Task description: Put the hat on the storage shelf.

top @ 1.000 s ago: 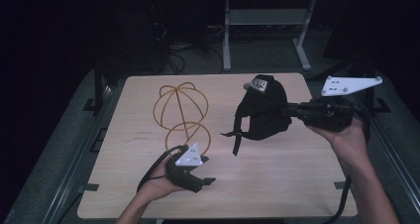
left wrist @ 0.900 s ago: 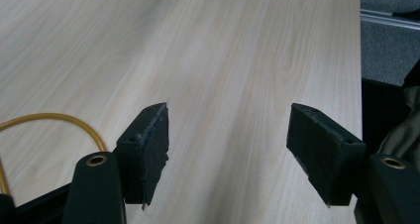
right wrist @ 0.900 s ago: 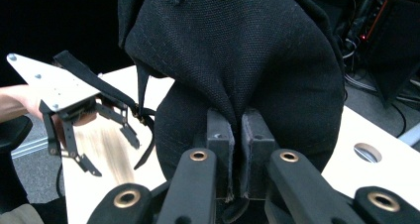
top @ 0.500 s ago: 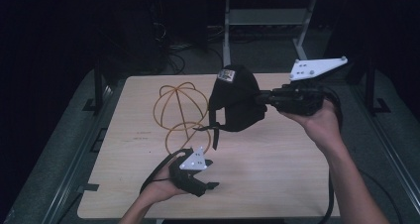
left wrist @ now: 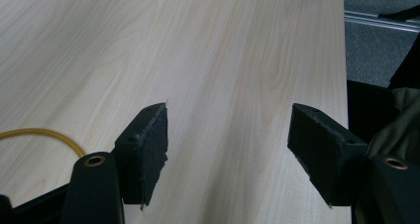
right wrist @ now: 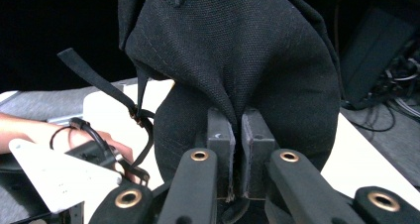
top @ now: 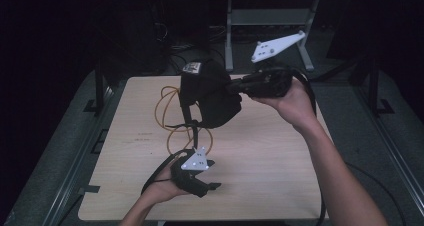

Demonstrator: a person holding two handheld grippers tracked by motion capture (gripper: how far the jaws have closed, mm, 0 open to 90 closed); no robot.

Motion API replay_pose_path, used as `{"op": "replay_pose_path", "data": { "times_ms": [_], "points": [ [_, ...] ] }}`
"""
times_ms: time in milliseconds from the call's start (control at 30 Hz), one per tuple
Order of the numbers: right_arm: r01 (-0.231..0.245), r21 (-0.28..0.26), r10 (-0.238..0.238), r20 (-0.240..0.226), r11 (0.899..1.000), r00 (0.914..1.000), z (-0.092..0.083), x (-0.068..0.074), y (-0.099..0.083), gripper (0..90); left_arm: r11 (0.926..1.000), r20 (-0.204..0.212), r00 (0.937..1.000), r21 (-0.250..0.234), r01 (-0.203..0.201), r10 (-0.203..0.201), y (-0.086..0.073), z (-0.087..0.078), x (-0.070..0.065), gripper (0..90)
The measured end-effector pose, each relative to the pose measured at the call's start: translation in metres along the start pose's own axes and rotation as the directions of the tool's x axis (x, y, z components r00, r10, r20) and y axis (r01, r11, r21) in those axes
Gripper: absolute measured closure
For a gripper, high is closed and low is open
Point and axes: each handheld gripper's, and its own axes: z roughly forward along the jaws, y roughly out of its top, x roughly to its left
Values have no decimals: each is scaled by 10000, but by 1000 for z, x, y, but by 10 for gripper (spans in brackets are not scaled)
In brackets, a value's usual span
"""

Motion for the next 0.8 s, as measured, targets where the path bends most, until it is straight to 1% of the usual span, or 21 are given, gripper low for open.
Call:
{"op": "replay_pose_path", "data": {
  "times_ms": [33, 67, 167, 233, 267, 300, 333, 400, 467, 500, 533, 567, 633, 667, 700, 733, 767, 800],
  "points": [
    [16, 73, -15, -112, 10000, 9999, 5, 0, 4, 850, 9999, 31, 9999, -48, 147, -147, 0, 1, -1, 317],
    [50, 132, -47, -207, 9999, 9998, 9, 0, 8, 850, 9998, 64, 9998, -45, 173, -173, -1, 1, -1, 317],
    [177, 455, -162, -324, 9988, 9993, 23, -1, 18, 850, 10000, 89, 10000, 67, -19, 18, -2, 1, 0, 316],
    [236, 592, -211, -433, 9980, 9988, 32, -1, 24, 849, 9999, 116, 9999, 103, 15, -16, -1, 1, -1, 316],
    [266, 679, -231, -520, 9973, 9984, 39, 0, 30, 849, 9998, 145, 9999, 175, -80, 78, -2, 1, 0, 317],
    [303, 727, -262, -557, 9969, 9981, 42, -1, 34, 848, 9999, 162, 9999, 117, -42, 40, -2, 3, -1, 316],
    [391, 723, -349, -584, 9966, 9977, 46, -1, 37, 849, 9999, 162, 9999, 117, -42, 40, -2, 3, -1, 316],
    [355, 777, -308, -609, 9963, 9977, 49, -1, 39, 849, 9999, 200, 9998, 125, -44, 41, -2, 3, -1, 316],
    [456, 841, -405, -613, 9954, 9973, 57, -1, 46, 849, 10000, 243, 9997, 79, 10, -12, -2, 4, -3, 316],
    [378, 888, -323, -623, 9953, 9975, 60, -1, 48, 849, 10000, 239, 9997, 84, 0, -2, -2, 4, -3, 316],
    [433, 913, -376, -629, 9949, 9973, 62, -1, 50, 849, 10000, 235, 9997, 94, -12, 10, -2, 4, -3, 317],
    [376, 986, -310, -680, 9944, 9972, 69, -1, 55, 849, 10000, 237, 9997, 72, 7, -9, -2, 4, -3, 316],
    [431, 998, -363, -685, 9941, 9970, 72, -1, 57, 848, 9999, 215, 9998, 93, -43, 41, -2, 3, -2, 316],
    [421, 1043, -345, -738, 9937, 9967, 80, -2, 62, 847, 10000, 197, 9998, 88, -16, 14, -2, 3, -2, 316],
    [421, 1043, -345, -738, 9937, 9967, 80, -2, 62, 847, 10000, 176, 9998, 91, 1, -3, -2, 3, -1, 316],
    [387, 1119, -304, -752, 9930, 9967, 88, -3, 65, 846, 9999, 160, 9999, 127, 10, -12, -2, 3, 0, 317],
    [387, 1119, -304, -752, 9930, 9967, 88, -3, 65, 846, 9999, 147, 9999, 100, -78, 77, -2, 3, 1, 317],
    [383, 1140, -292, -802, 9927, 9964, 95, -3, 67, 846, 10000, 160, 9999, 82, -14, 12, -3, 4, 1, 317]
  ]
}}
